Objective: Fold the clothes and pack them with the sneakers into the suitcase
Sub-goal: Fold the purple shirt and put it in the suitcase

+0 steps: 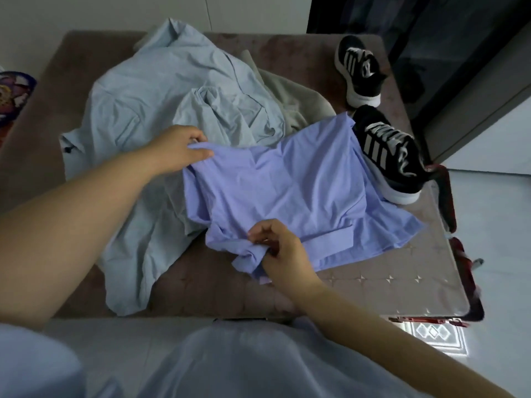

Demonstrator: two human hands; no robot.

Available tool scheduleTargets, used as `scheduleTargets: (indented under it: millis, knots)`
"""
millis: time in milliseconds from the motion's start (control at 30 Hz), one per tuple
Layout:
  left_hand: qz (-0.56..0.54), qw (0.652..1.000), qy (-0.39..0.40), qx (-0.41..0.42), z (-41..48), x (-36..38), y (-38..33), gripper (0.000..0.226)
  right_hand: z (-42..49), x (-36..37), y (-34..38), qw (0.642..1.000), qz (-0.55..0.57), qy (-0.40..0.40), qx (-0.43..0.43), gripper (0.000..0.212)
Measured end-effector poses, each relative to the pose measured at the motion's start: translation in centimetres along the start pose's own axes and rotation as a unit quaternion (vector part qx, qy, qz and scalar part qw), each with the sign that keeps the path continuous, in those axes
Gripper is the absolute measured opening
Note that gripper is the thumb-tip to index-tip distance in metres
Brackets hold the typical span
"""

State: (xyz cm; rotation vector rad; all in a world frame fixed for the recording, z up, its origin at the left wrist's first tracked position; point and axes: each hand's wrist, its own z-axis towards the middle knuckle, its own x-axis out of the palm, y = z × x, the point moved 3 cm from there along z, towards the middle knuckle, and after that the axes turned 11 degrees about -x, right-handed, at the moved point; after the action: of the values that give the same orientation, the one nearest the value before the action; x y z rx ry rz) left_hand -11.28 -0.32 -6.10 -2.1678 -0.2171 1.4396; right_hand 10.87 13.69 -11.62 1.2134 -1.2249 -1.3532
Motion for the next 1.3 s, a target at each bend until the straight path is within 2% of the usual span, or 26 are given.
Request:
scheduleTargets:
  millis: [33,133,200,267,333,433,500,533,567,600,633,700,767,800,867,933,1033,1100,1133,1200,1267,1300]
  knots:
    - [-0.025,1.0,0.006,0.0,0.2,-0.4,-1.4,0.006,-0.1,-1.3,0.4,0.998,0.047,-0.03,0.008,0.047]
    - [-0.099,0.993,0.06,-0.027,0.9,-0.9,-6.1,0.01,-0.6,-5.8,0.7,0.975,0.183,-0.123,0.023,0.035]
    - [-0.16,0.978,0.125,-0.055,1.7,-0.3,-9.6,0.016,-1.3,-8.9,0.4,0.952,0.244,-0.181,0.044,0.026]
    - [-0.229,0.956,0.164,-0.082,2.7,1.0,-13.4,0.015,-1.9,-11.8,0.2,0.933,0.275,-0.225,0.061,0.027]
    - [-0.311,0.926,0.179,-0.116,3.6,3.0,-17.2,0.019,-2.2,-14.7,-0.4,0.911,0.291,-0.278,0.089,0.034]
    - [-0.397,0.876,0.227,-0.156,4.4,7.0,-22.1,0.042,-2.5,-18.9,-2.3,0.877,0.254,-0.373,0.164,0.006]
    - [-0.419,0.846,0.265,-0.194,5.0,10.2,-23.9,0.034,-2.7,-21.1,-3.9,0.875,0.172,-0.397,0.219,0.013]
    - [-0.393,0.856,0.268,-0.203,5.5,11.7,-24.2,0.026,-2.9,-22.0,-4.6,0.876,0.136,-0.398,0.235,0.018]
    - [-0.338,0.886,0.249,-0.197,6.1,13.0,-24.2,0.018,-3.0,-22.7,-5.1,0.875,0.112,-0.399,0.25,0.023]
    - [-0.265,0.924,0.215,-0.174,6.9,14.0,-23.9,0.018,-3.1,-23.2,-5.7,0.872,0.099,-0.401,0.262,0.025]
    - [-0.182,0.959,0.168,-0.14,7.7,14.5,-23.5,0.032,-3.2,-23.6,-5.9,0.868,0.095,-0.404,0.274,0.025]
    - [-0.041,0.995,0.07,-0.054,8.4,14.7,-22.9,0.057,-3.1,-24.1,-5.9,0.867,0.069,-0.406,0.28,0.019]
    - [0.061,0.998,0.003,0.003,8.6,14.6,-22.1,0.067,-2.9,-24.2,-5.8,0.88,0.025,-0.403,0.251,0.027]
    - [0.11,0.994,-0.015,0.0,8.7,14.7,-21.5,0.069,-2.8,-24.1,-5.7,0.891,0.007,-0.391,0.232,0.035]
    - [0.19,0.98,-0.028,-0.057,8.8,14.7,-20.0,0.075,-2.6,-23.4,-5.9,0.923,-0.023,-0.319,0.215,0.045]
    - [0.239,0.963,-0.018,-0.123,8.8,14.5,-18.3,0.081,-2.7,-23.4,-6.4,0.938,-0.038,-0.276,0.207,0.045]
    - [0.263,0.956,-0.014,-0.13,8.5,13.7,-16.1,0.079,-3.8,-25.1,-6.1,0.91,-0.036,-0.368,0.189,0.048]
    - [0.211,0.971,-0.04,-0.102,8.0,13.2,-15.0,0.07,-4.6,-25.7,-5.0,0.89,-0.172,-0.397,0.146,0.052]
    - [0.178,0.978,-0.045,-0.098,7.8,13.1,-14.4,0.068,-4.8,-25.2,-4.1,0.885,-0.258,-0.377,0.086,0.051]
    - [0.146,0.982,-0.033,-0.113,7.6,13.0,-13.3,0.069,-4.6,-22.2,-2.1,0.899,-0.35,-0.258,-0.048,0.034]
    - [0.126,0.98,-0.005,-0.151,7.5,13.2,-12.1,0.072,-4.1,-18.5,-1.3,0.901,-0.404,-0.122,-0.102,0.021]
    - [0.098,0.981,0.008,-0.17,7.4,13.2,-11.7,0.071,-3.8,-16.7,-1.6,0.895,-0.429,-0.068,-0.1,0.029]
